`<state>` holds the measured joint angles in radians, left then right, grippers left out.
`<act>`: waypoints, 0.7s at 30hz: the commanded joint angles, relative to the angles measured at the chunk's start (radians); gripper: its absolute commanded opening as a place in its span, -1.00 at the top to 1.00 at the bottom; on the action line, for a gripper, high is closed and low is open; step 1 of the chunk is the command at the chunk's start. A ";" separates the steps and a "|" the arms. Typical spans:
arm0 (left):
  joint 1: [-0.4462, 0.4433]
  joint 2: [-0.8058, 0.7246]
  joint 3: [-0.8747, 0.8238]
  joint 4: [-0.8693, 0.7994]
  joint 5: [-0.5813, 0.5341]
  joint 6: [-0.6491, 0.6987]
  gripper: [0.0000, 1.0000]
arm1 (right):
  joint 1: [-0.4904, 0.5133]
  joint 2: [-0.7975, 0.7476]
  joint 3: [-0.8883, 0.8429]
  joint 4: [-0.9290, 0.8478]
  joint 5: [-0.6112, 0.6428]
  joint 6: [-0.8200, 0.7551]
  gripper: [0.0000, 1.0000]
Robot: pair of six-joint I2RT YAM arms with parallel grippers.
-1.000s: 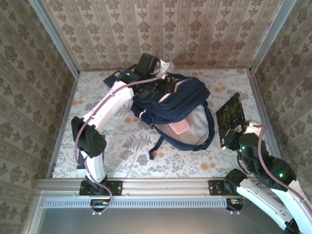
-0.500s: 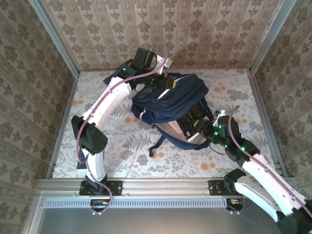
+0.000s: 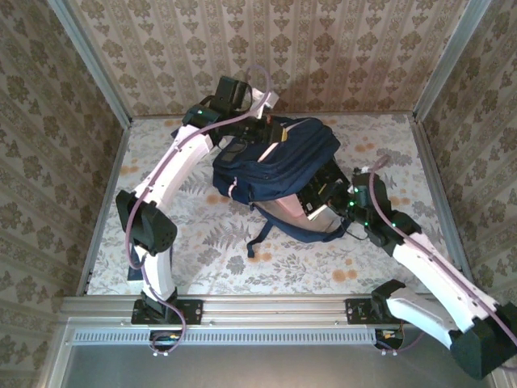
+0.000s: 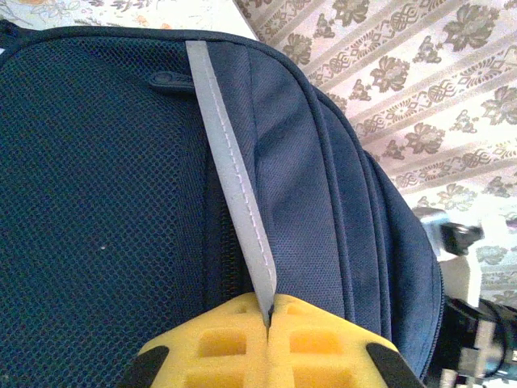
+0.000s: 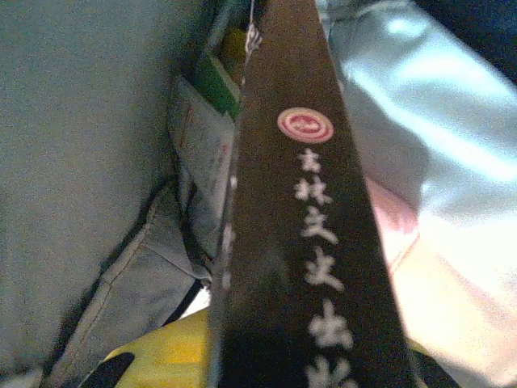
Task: Pack the student bag
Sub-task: Place the book in the student bag.
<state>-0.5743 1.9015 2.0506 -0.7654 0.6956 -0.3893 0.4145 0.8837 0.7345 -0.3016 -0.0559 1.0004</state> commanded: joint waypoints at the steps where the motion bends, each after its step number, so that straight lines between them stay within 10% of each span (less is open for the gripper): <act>1: 0.026 -0.041 0.045 0.147 0.103 -0.051 1.00 | -0.009 -0.106 0.029 -0.121 0.039 -0.048 1.00; 10: 0.030 -0.028 0.051 0.158 0.123 -0.066 1.00 | -0.045 -0.158 -0.095 0.276 -0.217 0.283 1.00; 21: 0.040 -0.028 0.049 0.132 0.135 -0.056 1.00 | -0.028 0.001 -0.045 0.454 -0.244 0.370 1.00</act>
<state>-0.5476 1.9034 2.0506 -0.7391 0.7498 -0.4374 0.3782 0.9066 0.6327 0.0132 -0.2749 1.3445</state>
